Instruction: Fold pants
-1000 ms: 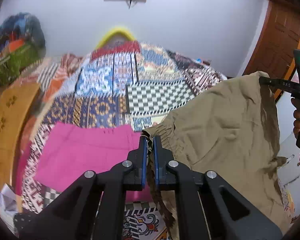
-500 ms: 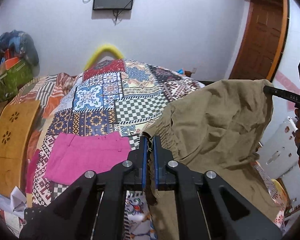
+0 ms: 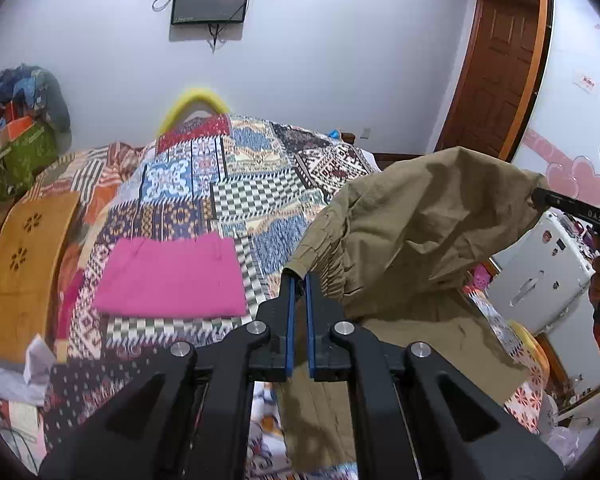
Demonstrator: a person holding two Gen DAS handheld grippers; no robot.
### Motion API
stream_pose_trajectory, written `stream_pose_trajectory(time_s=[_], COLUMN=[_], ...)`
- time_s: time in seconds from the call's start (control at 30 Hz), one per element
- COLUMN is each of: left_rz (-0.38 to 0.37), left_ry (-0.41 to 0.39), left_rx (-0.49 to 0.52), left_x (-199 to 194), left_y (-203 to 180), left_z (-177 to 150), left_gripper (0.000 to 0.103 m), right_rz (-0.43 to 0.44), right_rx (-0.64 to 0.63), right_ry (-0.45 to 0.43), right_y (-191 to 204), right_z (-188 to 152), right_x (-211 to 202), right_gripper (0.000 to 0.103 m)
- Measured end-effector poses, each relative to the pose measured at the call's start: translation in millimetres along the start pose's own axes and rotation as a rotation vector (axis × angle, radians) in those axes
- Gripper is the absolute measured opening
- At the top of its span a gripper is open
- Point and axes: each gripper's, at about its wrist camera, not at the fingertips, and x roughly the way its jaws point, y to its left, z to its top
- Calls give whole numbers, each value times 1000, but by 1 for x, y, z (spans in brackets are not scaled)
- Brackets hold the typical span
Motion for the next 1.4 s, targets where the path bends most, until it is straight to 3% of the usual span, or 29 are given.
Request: stream_pose_trajectory(time_s=[0.2,0.37,0.63,1.03,1.27,1.4], left_rz=[-34,-20,24,21,38,61], left_ry=[-7,39,147,273,296,286], left_rx=[-8,13,-20,-24,-47,-40], left_x=[-24,-28,-9,33,38,30], left_y=[-5,-14,-5,-22,-15,-14], left_z=[-23,-48,-82,-120,-138,-132], left_gripper=[0,0,1,4,20,22], right_rz=[8,20,-1,-52,-82,-111], right_rx=[29,37,63,78,75,80], right_ry=[62,124,201,344,411,448], right_y=[-2,6,-2,-9,-15,-25], right_z=[-35,-69,-118,-188,-209,-213], right_x=[-10,-9,-11,-2,-8,-20], right_gripper=[13,13,13,13,14,14])
